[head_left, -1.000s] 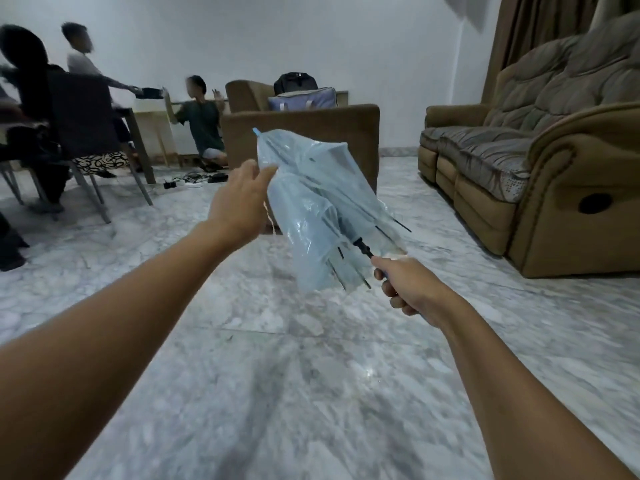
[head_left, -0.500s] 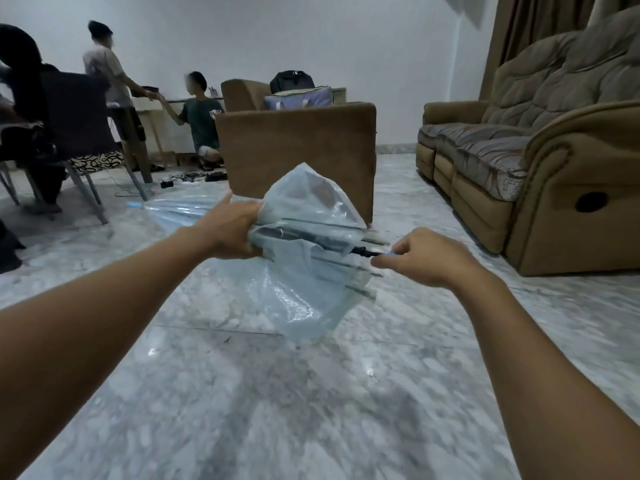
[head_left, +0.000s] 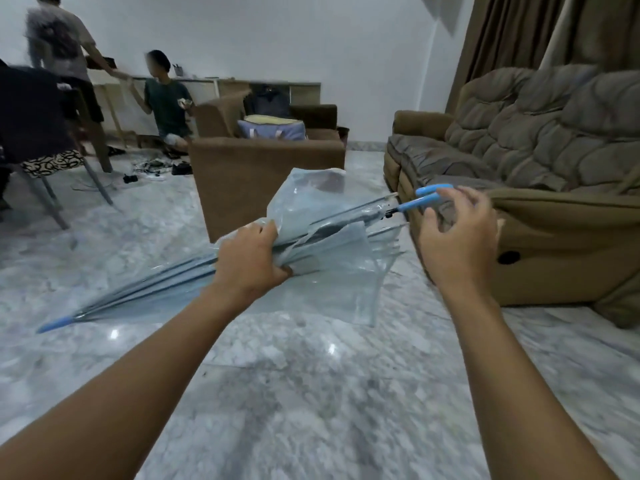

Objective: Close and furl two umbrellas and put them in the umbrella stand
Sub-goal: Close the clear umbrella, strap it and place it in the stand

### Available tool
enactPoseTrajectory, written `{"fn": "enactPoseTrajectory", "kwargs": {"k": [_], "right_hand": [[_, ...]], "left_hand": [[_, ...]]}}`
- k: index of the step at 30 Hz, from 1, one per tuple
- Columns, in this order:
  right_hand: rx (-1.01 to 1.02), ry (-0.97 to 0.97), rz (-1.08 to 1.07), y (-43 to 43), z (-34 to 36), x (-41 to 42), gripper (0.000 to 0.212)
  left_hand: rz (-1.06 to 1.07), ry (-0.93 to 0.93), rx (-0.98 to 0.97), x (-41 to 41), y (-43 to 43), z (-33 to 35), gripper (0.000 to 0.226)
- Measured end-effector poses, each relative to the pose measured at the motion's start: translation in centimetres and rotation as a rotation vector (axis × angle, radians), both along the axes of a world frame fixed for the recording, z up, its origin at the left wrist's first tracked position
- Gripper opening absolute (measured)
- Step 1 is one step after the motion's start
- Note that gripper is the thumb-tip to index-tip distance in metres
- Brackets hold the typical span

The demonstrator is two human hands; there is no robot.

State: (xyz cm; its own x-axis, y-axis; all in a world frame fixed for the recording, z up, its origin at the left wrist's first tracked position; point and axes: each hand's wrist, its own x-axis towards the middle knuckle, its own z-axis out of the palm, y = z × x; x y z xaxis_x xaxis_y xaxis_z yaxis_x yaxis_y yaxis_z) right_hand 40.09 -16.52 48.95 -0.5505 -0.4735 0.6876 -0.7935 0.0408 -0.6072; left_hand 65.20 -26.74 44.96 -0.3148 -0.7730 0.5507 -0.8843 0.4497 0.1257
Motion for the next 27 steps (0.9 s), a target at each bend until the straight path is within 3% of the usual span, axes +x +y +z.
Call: {"fn": "enactPoseTrajectory", "kwargs": {"k": [4, 11, 16, 22, 24, 27], "right_hand": [[-0.059, -0.245, 0.044, 4.4, 8.8, 5.2, 0.034], [0.221, -0.865, 0.254, 10.7, 22.0, 11.4, 0.042], [0.085, -1.145, 0.365, 12.8, 28.2, 11.5, 0.067], [-0.034, -1.099, 0.36, 16.0, 30.5, 11.9, 0.047], [-0.054, -1.034, 0.307, 16.6, 30.9, 11.8, 0.027], [-0.06, -0.954, 0.227, 17.3, 31.6, 12.0, 0.012]], "left_hand": [[0.03, 0.049, 0.068, -1.9, 3.0, 10.2, 0.053], [-0.025, 0.265, 0.296, -4.1, 11.7, 26.6, 0.051], [-0.187, 0.248, 0.408, -3.6, 17.3, 31.6, 0.057], [-0.524, 0.348, 0.531, -1.5, 20.9, 33.3, 0.088], [-0.639, 0.399, 0.568, -0.7, 21.4, 33.7, 0.081], [-0.748, 0.505, 0.612, 0.0, 21.8, 34.0, 0.052]]}}
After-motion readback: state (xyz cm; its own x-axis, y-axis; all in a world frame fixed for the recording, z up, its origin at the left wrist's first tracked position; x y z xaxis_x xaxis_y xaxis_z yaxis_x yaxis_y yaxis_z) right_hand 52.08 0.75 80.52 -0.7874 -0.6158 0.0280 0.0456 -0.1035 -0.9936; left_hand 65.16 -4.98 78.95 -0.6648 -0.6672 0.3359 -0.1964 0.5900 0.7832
